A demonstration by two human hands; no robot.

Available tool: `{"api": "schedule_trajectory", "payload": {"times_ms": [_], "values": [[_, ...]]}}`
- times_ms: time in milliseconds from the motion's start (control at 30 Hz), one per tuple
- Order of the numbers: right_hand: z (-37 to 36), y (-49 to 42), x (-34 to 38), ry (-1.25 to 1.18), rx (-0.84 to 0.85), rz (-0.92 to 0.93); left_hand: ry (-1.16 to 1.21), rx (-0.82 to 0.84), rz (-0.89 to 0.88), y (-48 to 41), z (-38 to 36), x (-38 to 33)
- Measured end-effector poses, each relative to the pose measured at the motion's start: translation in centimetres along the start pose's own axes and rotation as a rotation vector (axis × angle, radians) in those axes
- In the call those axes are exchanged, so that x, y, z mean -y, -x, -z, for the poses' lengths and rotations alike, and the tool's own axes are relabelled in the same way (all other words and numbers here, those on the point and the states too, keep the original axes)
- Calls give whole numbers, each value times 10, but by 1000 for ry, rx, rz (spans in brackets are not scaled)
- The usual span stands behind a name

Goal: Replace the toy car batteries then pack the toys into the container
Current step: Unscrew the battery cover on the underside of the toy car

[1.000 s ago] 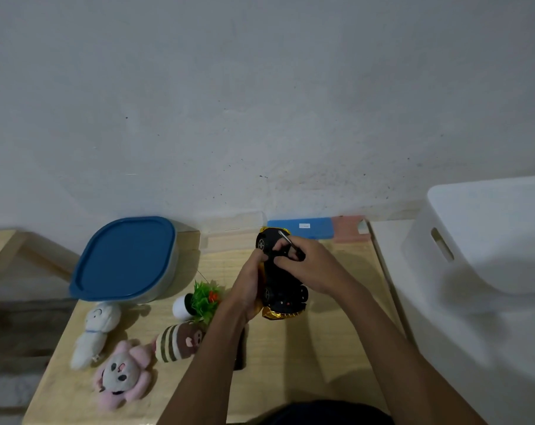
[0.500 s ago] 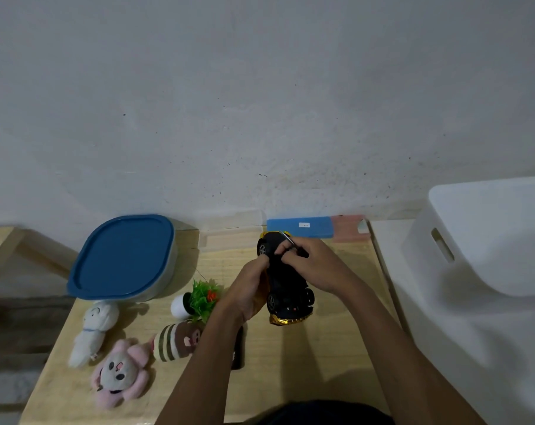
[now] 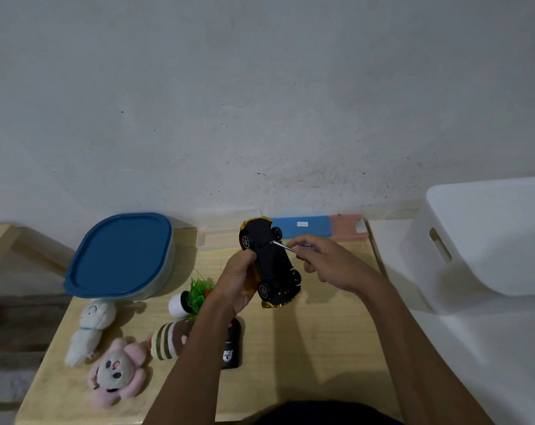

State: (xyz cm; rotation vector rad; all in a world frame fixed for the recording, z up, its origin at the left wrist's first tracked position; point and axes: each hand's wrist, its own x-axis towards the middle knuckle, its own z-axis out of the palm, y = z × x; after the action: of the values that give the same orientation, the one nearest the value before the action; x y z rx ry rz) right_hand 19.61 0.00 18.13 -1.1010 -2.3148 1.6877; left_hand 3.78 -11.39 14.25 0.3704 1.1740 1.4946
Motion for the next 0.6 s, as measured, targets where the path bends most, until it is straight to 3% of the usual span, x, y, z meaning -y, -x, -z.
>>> {"api": "schedule_trajectory", "payload": {"times_ms": [600], "values": [[8, 2, 5, 92, -24, 10, -88, 19, -51, -9, 12, 1]]}}
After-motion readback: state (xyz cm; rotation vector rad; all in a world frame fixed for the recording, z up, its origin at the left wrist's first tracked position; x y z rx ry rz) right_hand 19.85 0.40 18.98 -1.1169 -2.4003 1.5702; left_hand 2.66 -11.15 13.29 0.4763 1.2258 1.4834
